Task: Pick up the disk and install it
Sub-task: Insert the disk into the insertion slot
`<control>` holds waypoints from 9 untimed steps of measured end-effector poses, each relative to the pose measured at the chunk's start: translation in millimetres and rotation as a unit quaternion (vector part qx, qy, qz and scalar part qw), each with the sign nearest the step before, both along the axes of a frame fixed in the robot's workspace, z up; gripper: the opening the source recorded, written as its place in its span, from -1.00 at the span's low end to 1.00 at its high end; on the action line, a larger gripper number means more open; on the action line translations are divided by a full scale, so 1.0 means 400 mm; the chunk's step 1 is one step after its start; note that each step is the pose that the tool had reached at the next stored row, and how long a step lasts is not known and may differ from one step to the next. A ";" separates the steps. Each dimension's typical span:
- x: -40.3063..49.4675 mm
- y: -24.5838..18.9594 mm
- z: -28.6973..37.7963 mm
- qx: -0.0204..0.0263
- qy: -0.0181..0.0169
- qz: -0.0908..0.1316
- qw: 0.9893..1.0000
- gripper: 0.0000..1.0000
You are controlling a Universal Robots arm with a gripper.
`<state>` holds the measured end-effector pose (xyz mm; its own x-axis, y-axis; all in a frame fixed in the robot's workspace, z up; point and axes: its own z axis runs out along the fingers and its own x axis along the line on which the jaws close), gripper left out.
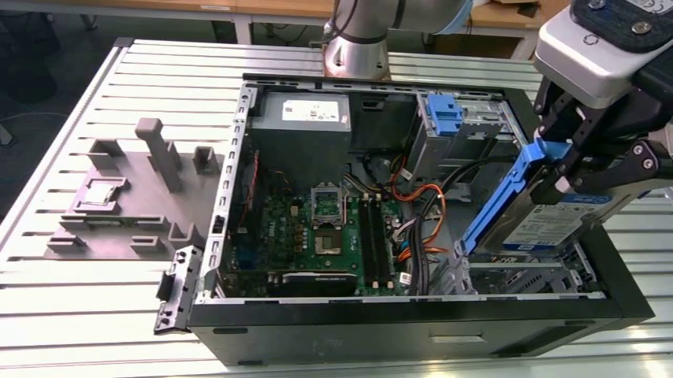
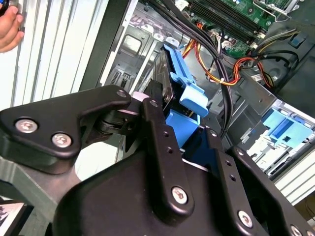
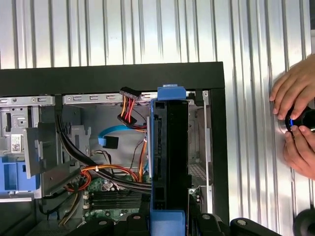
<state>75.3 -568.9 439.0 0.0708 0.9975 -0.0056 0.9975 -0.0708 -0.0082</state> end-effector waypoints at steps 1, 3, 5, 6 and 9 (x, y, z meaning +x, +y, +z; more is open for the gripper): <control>0.000 0.000 -0.001 0.000 0.000 0.000 1.000 -0.26; 0.000 0.000 -0.005 0.000 0.000 0.000 1.000 -0.26; 0.000 -0.001 -0.009 0.000 0.000 0.000 1.000 -0.26; 0.000 -0.001 -0.011 0.000 0.000 0.000 1.000 -0.26; 0.000 -0.001 -0.017 0.000 0.000 0.000 1.000 -0.26</control>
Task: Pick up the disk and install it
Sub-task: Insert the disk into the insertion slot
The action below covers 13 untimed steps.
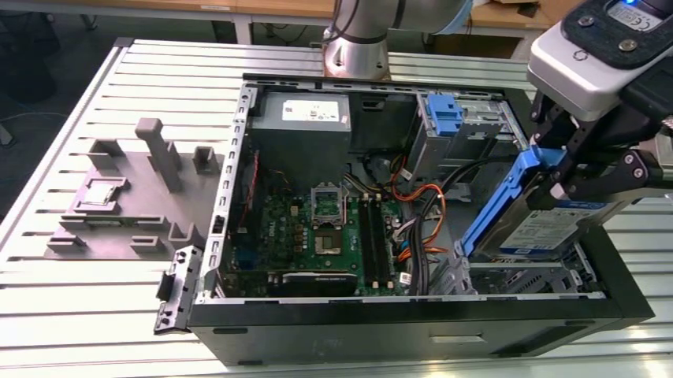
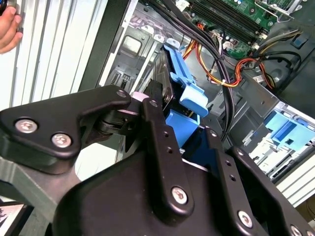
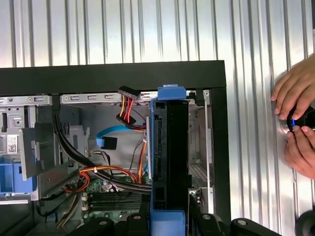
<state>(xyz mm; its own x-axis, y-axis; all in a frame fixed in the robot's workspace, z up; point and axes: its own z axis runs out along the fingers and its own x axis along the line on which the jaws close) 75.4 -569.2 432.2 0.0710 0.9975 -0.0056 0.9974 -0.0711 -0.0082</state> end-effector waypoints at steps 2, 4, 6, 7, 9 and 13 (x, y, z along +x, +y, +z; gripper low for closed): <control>0.000 0.000 -0.005 0.000 0.000 0.000 1.000 -0.26; 0.000 0.000 -0.010 0.000 0.000 0.000 1.000 -0.26; 0.000 0.000 -0.014 0.000 0.000 0.000 1.000 -0.26; 0.000 -0.001 -0.016 0.000 0.000 0.000 1.000 -0.26; 0.000 -0.001 -0.019 0.000 0.000 0.000 1.000 -0.26; 0.000 -0.001 -0.027 0.000 0.000 0.000 1.000 -0.26</control>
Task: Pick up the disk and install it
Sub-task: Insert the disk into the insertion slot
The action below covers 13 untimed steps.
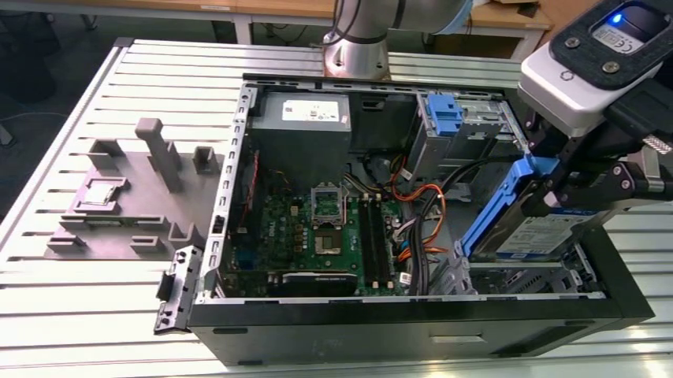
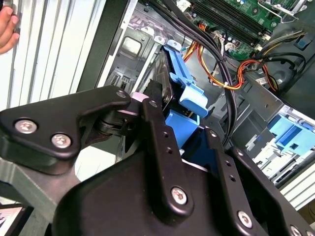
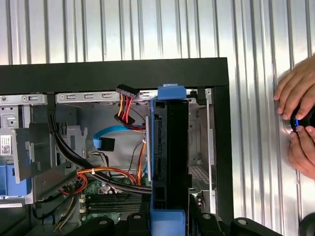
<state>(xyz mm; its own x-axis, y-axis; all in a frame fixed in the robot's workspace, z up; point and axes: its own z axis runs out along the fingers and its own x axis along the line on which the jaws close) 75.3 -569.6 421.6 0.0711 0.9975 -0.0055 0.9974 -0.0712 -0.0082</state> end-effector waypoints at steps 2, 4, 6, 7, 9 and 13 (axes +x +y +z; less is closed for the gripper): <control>0.000 0.000 -0.004 0.000 0.000 0.000 1.000 -0.26; 0.000 0.000 -0.006 0.000 0.000 0.000 1.000 -0.26; 0.000 0.000 -0.006 0.000 0.000 0.000 1.000 -0.26; 0.000 0.000 -0.008 0.000 0.000 0.000 1.000 -0.26; 0.000 0.000 -0.009 0.000 0.000 0.000 1.000 -0.26; 0.000 0.000 -0.012 0.000 0.000 0.000 1.000 -0.26</control>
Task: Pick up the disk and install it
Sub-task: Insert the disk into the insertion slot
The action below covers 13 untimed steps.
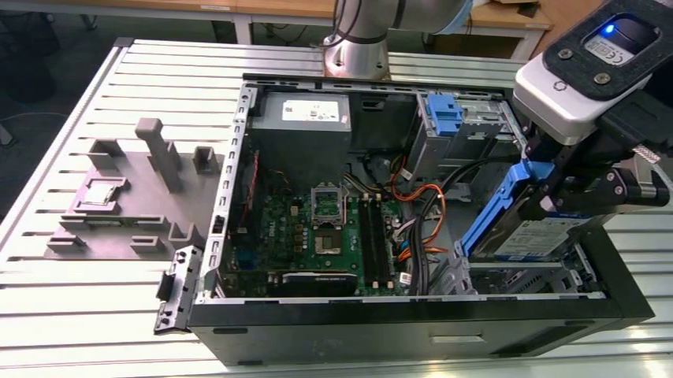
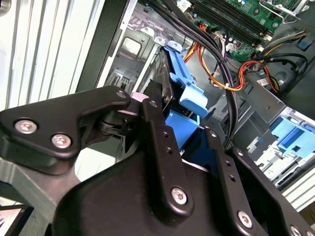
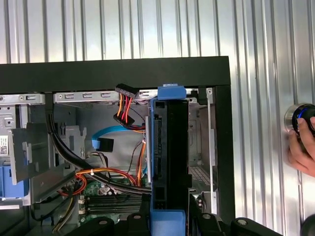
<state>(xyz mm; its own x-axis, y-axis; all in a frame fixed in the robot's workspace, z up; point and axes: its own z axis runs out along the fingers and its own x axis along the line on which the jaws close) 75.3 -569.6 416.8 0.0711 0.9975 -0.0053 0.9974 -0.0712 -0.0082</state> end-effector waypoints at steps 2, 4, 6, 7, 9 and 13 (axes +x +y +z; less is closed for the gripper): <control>0.000 0.000 -0.003 0.000 0.000 0.000 1.000 -0.26; 0.000 0.000 -0.005 0.000 0.000 0.000 1.000 -0.26; 0.000 0.000 -0.007 0.000 0.000 0.000 1.000 -0.26; 0.000 0.000 -0.009 0.000 0.000 0.000 1.000 -0.26; 0.000 0.000 -0.011 0.000 0.000 0.000 1.000 -0.26; 0.000 0.000 -0.015 0.000 0.000 0.000 1.000 -0.26</control>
<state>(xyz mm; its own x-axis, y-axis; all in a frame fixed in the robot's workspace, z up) 75.3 -569.7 410.7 0.0711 0.9975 -0.0056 0.9974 -0.0712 -0.0082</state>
